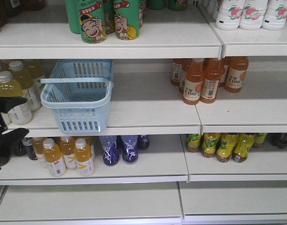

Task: Place coke in basket with both arms
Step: 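Close the left gripper around the light-blue basket handle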

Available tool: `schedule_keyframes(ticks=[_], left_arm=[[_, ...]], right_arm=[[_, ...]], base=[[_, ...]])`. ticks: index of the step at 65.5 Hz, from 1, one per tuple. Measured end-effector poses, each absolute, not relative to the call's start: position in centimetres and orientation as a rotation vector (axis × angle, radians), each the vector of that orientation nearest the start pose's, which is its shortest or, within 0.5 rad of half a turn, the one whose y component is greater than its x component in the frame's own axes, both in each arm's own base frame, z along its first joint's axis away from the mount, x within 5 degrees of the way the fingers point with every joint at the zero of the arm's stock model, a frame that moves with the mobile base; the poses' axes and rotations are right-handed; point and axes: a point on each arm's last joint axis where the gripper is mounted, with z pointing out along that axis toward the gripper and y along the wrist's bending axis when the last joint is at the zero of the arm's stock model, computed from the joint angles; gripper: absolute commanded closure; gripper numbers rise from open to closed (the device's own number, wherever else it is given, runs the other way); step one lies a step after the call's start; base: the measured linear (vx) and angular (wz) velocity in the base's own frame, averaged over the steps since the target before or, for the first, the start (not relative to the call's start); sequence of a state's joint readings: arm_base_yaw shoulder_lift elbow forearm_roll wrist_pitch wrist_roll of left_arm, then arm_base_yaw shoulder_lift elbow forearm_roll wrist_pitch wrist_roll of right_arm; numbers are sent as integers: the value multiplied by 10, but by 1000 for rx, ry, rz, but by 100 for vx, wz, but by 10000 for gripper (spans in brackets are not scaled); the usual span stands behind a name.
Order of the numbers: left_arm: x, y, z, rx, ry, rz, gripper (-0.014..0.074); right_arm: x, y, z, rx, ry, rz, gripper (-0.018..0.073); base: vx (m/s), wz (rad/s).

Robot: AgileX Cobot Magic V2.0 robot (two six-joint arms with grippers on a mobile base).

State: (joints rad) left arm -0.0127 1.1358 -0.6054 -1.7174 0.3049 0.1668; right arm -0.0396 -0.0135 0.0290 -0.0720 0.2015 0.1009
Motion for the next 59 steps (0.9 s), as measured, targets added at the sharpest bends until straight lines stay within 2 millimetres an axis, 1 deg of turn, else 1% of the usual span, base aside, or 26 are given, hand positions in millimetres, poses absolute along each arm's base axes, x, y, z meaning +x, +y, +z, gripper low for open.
schedule_keyframes(ticks=[10,20,31,42,50,59], left_arm=[[272,-38,277,-1305,1804,-1317,115],[308,-39,277,-1306,1815,-1318,115],[341,-39,274,-1310,1817,-1315,115],[368,-40,261,-1332,1834,-1303,115],[385,-40,248,-1353,1850,-1292,115],[399,-42,240,-1353,1864,-1305,115]], right_arm=[[56,-4,186,70,1699,-19,569],[56,-4,186,70,1699,-19,569],[56,-4,186,70,1699,-19,569],[56,-4,186,70,1699,-19,569],[56,-4,186,70,1699,-19,569],[56,-4,186,70,1699,-19,569]], base=[[0,0],[0,0],[0,0],[0,0],[0,0],[0,0]])
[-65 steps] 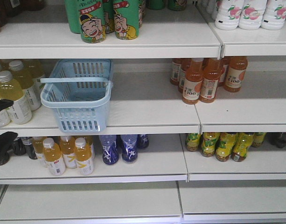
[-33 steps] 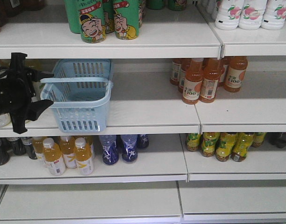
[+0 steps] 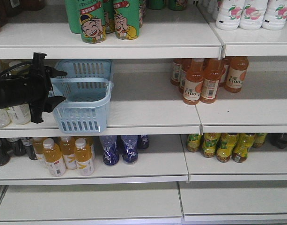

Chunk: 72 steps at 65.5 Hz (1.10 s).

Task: Place coke in basket with both arms
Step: 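Close the left gripper around the light-blue basket handle, then lift the basket off the shelf and lower it toward the robot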

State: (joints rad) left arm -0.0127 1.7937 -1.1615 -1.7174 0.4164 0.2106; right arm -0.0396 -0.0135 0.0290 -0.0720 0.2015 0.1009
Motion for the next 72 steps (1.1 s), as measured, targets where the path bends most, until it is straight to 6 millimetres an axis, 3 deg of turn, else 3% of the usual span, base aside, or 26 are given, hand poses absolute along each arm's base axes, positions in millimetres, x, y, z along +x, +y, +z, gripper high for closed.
schedule_keyframes(ticks=[30,41,52,72], left_arm=[[435,-43,232,-1323,1858,-1331,145],[449,-44,222,-1300,1875,-1317,289],[459,-47,219,-1169,1921,-1309,596],[452,-64,228,-939,2014,-1513,604]], right_arm=[[56,-4,186,70,1699,-19,569],[56,-4,186,70,1699,-19,569],[56,-4,186,70,1699,-19,569],[56,-4,186,70,1699,-19,569]], base=[[0,0],[0,0],[0,0],[0,0]])
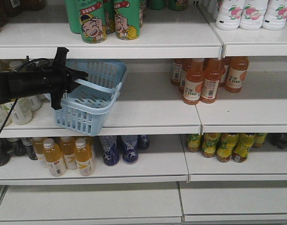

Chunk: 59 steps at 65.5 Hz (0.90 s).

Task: Place coke in basket with both arms
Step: 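Lift the basket off the shelf and lower it toward the robot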

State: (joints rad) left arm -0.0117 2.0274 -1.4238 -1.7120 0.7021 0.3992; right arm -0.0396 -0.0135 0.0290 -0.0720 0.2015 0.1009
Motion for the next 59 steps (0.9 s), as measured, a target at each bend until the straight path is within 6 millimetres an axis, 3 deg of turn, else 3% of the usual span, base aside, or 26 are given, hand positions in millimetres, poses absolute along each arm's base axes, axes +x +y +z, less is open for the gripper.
schedule_keyframes(ticks=[19,25,41,59], left_arm=[[429,-84,239,-564,2139,-1808,604],[418,-87,244,-487,2177,-1827,604],[358,-87,256,-377,2234,-1766,604],[289,-92,228,-339,2338,-1781,604]], right_arm=[[56,-4,186,70,1699,-19,569],[56,-4,186,70,1699,-19,569],[56,-4,186,70,1699,-19,569],[56,-4,186,70,1699,-19,569]], base=[[0,0],[0,0],[0,0],[0,0]])
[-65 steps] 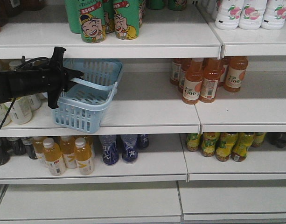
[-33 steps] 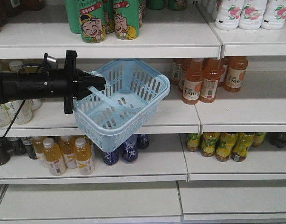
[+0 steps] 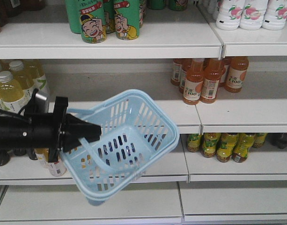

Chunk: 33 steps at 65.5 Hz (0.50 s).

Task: Place coke in basket with both arms
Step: 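Lift the basket off the shelf and lower it toward the robot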

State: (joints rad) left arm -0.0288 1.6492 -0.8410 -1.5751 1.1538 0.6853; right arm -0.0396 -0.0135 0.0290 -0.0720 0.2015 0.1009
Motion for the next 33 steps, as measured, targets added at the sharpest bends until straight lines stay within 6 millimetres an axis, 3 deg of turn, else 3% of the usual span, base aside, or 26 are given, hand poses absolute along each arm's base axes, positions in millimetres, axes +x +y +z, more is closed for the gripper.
schedule_keyframes(ticks=[15,33], left_arm=[[244,-106,195,-294,2466,-1788,604],[217,-115,176,-165,2541,-1773,604]], right_arm=[[56,-4,186,70,1699,-19,569],[56,-4,186,70,1699,-19,569]], base=[[0,0],[0,0]])
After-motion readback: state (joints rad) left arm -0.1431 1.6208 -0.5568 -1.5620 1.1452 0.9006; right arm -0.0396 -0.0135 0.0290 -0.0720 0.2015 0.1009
